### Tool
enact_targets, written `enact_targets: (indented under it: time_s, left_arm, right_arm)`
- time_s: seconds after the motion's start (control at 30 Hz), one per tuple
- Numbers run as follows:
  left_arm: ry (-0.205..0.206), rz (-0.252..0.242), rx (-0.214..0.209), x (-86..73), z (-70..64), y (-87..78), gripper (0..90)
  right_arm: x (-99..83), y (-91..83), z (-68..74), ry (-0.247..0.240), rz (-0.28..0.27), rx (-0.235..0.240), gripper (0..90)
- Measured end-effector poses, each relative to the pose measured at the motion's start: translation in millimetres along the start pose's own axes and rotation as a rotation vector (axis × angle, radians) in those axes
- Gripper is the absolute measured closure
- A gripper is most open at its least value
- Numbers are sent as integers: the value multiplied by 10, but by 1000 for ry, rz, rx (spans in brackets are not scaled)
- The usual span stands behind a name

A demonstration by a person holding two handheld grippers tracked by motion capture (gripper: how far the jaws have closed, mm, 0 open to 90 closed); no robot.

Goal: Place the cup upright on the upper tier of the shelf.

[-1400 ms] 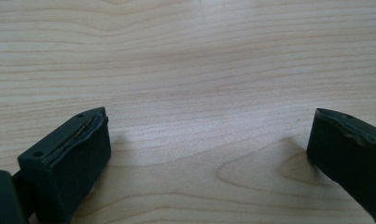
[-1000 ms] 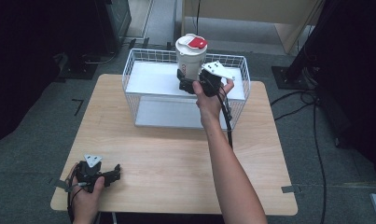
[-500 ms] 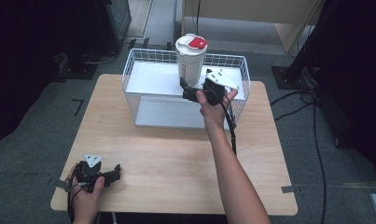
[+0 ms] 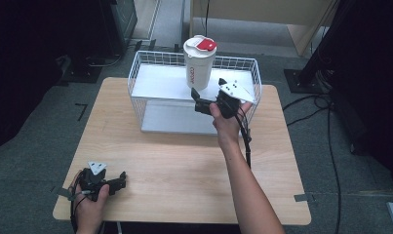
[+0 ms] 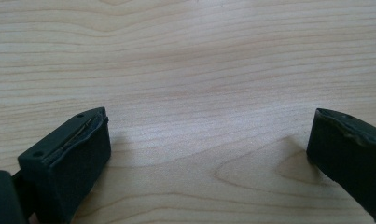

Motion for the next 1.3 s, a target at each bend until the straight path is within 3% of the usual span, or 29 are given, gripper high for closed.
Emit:
enact_targets:
  time_s: [0.67,1.07,1.3]
  left_arm:
    - [0,-2,1,1,0,1,0]
    - [-1,-2,1,1,0,1,0]
    - [0,-2,1,1,1,1,0]
  right_arm:
    - [-149,-425,-73,-10,-3,-4,0]
    - [-346,-703,-257,-35,20,-42,0]
    - [-426,-874,-372,-25,29,-64,0]
Point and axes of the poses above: each handheld gripper's, and its own axes: y roughly forward along the jaws, x roughly out of its top, z roughly to its left, the point moved 7 cm from there along y, roughly forward along the jaws, and after that the axes turned 6 degrees about -z, right-handed, at the moved point
